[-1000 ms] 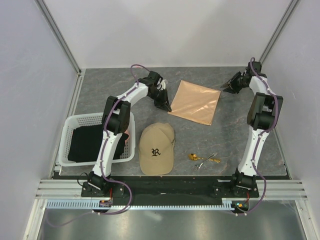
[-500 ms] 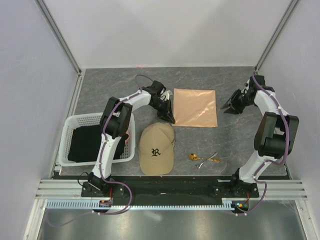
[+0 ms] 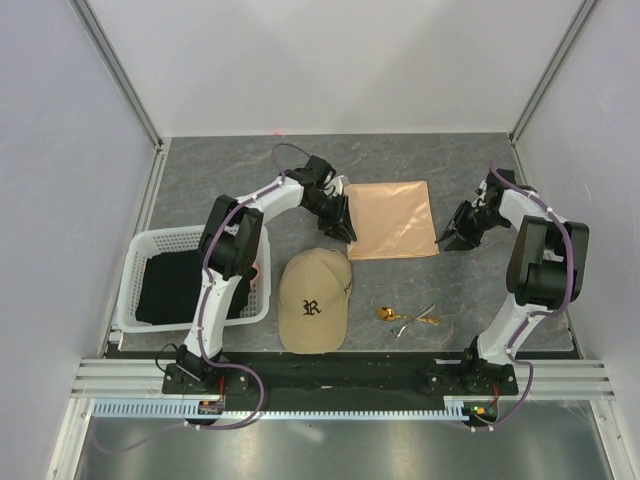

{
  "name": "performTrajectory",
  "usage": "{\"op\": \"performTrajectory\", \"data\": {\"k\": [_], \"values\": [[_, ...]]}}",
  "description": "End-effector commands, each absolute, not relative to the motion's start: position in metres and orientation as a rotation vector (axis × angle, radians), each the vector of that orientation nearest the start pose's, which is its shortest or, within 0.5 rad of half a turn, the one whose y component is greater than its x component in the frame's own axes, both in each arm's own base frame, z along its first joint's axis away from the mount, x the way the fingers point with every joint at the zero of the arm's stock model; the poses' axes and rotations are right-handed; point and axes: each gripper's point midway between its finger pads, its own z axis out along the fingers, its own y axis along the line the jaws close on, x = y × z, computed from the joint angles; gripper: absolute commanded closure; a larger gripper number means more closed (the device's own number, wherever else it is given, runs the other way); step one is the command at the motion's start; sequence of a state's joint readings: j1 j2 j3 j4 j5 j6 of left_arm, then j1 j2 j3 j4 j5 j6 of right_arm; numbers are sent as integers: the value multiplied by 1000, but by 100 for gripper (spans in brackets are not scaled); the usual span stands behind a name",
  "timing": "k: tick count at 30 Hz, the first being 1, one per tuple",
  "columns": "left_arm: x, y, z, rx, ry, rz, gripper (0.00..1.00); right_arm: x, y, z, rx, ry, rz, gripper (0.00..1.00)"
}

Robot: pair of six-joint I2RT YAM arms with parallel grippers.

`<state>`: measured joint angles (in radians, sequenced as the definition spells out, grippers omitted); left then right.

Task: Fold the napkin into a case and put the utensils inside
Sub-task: Rotate the square-folded napkin at the center of the board, then pick up the top corner of the square-folded napkin from the center of the board.

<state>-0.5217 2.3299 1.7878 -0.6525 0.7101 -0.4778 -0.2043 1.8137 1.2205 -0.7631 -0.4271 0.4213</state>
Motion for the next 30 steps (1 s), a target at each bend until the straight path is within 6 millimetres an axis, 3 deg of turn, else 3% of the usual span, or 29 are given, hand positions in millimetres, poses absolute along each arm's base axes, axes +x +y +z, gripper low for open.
{"op": "performTrajectory", "data": {"k": [1, 13, 30], "values": [[370, -360, 96, 289, 2762, -1283, 67, 354, 19, 46, 743, 2798, 636, 57], [378, -347, 106, 261, 2737, -1266, 73, 363, 18, 41, 739, 2796, 593, 72], [388, -342, 121, 230, 2701, -1294, 72, 364, 21, 37, 720, 2814, 600, 73]]}}
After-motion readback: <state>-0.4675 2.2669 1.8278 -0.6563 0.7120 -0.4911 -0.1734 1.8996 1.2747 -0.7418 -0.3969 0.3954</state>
